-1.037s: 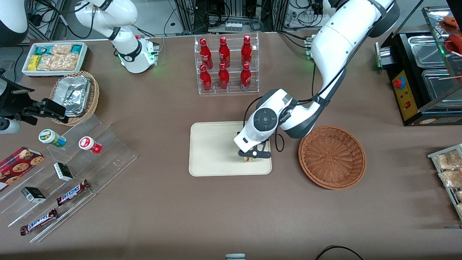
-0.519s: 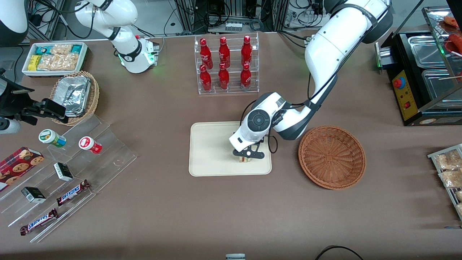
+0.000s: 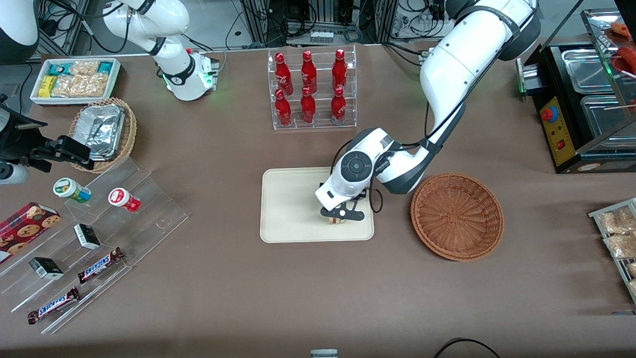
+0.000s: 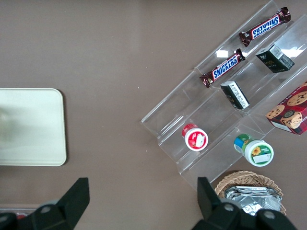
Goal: Place sandwich from basket to tray
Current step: 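Lower the sandwich onto the tray and open the left gripper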
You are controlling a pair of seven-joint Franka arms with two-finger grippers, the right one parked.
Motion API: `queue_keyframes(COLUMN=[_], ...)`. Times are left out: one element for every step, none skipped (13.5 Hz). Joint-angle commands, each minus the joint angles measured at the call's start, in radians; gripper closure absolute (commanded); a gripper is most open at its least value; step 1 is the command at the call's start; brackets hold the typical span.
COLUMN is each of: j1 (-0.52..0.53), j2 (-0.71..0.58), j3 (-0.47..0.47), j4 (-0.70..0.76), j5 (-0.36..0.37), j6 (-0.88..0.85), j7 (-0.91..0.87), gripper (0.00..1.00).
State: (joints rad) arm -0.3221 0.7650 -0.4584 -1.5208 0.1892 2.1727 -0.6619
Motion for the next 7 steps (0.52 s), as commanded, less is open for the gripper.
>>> queue_keyframes(j1=[-0.011,-0.011,-0.011,-0.012,-0.012,-0.009,-0.005], j2=[0.011,0.007,-0.004,-0.018,-0.029,-0.033,-0.035], j3=[0.004,0.004,0.004,0.006,0.004,0.004,0.004], j4=[0.041,0.042,0.047,0.062,0.074,0.103,0.14], j5=[0.013,0.022,0.024,0.029,0.027,0.023,0.015], j6=[-0.025,-0.027,-0.028,-0.046,-0.094,-0.152,-0.19], j7=[-0.041,-0.042,-0.044,-0.047,-0.045,-0.047,-0.047], gripper=[0.0,0.0,0.0,0.0,0.0,0.0,0.0])
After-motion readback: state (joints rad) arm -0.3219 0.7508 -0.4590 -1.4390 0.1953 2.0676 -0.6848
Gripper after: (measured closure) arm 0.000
